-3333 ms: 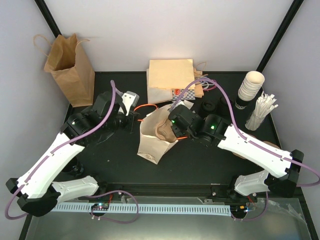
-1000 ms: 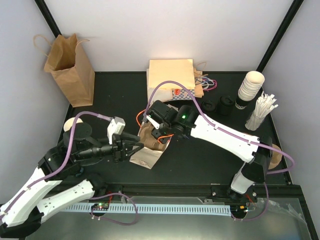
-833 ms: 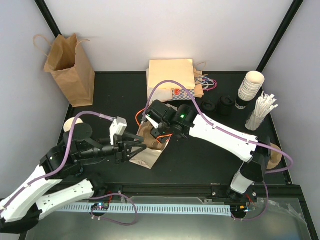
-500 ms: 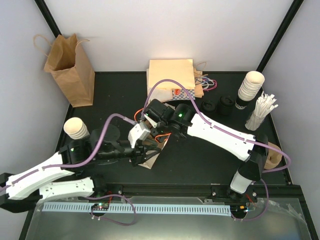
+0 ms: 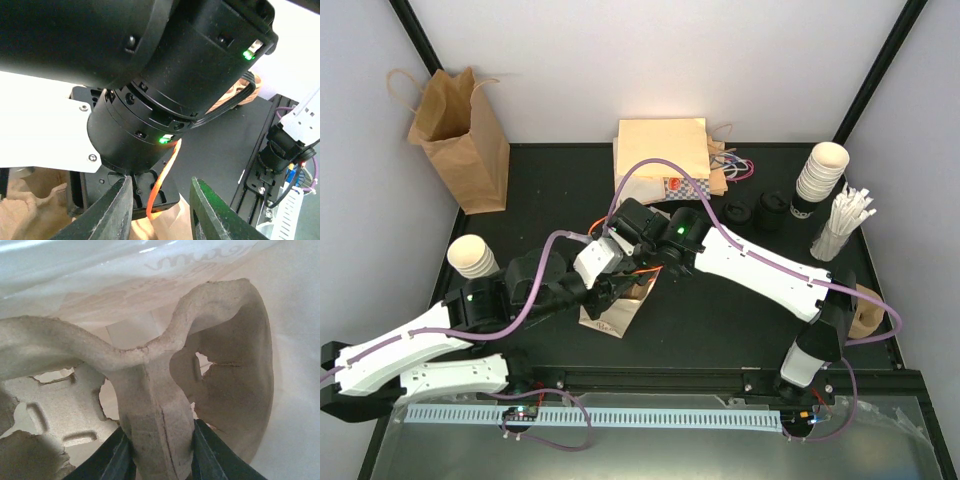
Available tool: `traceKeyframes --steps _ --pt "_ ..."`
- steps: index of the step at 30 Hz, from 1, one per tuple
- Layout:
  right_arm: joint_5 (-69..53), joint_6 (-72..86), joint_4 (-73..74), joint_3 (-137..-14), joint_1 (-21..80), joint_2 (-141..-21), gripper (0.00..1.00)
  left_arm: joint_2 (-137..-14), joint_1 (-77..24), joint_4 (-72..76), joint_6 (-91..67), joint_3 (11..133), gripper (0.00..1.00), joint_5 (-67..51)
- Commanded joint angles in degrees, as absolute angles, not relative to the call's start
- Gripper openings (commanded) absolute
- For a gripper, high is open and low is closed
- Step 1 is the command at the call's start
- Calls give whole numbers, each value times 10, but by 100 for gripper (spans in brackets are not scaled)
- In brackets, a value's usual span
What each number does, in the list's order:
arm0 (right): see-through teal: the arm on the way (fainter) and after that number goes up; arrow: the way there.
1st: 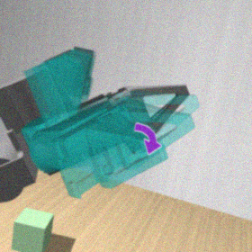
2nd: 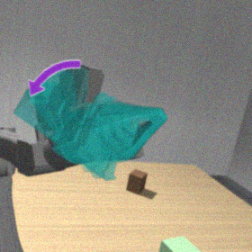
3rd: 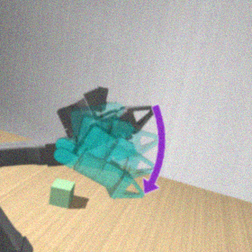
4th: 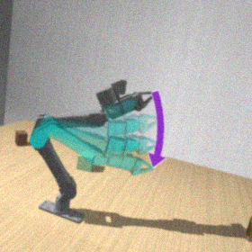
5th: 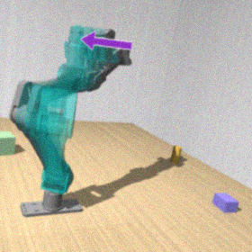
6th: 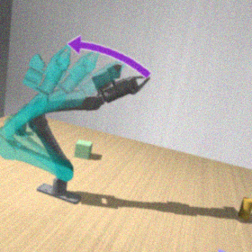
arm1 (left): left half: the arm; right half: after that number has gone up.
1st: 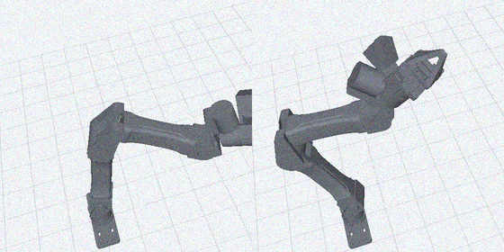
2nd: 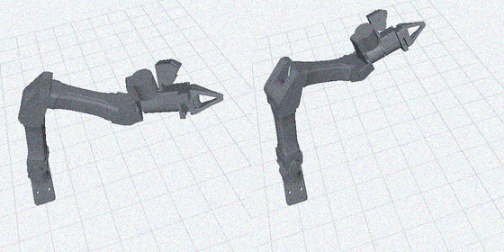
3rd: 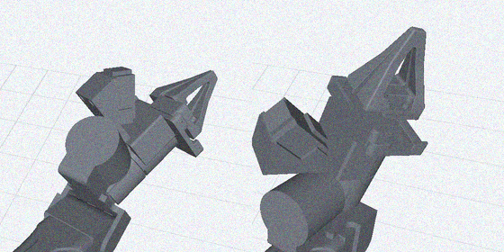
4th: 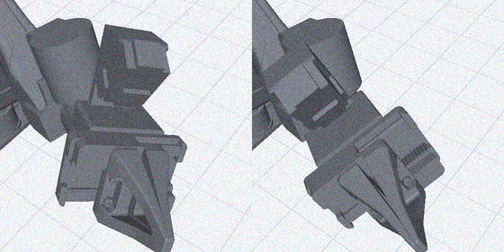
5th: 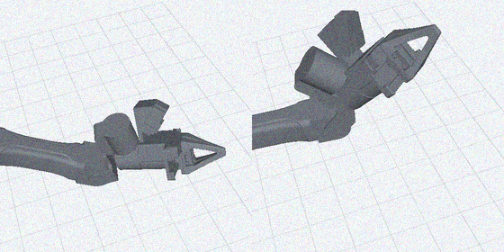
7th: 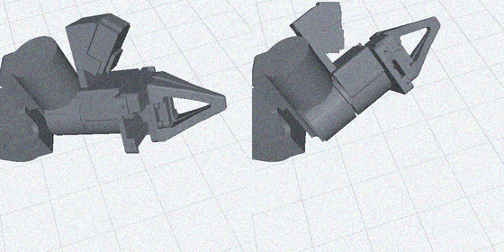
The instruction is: Pack the takeout coffee
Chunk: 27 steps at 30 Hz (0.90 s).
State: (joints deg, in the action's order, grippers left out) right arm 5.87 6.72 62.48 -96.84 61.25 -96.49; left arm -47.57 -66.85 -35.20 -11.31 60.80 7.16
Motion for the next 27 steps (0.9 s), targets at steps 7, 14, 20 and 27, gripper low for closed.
traceKeyframes --steps 7,14,20,27 --pt "54 68 632 -985 611 -963 31 -496 -671 -330 -81 616 33 77" --pt "52 67 633 -984 612 -963 31 -517 -671 -331 -79 618 34 89" --pt "53 65 632 -985 612 -966 31 -531 -671 -334 -77 623 21 62" --pt "53 63 632 -987 611 -971 31 -530 -671 -326 -72 626 1 31"
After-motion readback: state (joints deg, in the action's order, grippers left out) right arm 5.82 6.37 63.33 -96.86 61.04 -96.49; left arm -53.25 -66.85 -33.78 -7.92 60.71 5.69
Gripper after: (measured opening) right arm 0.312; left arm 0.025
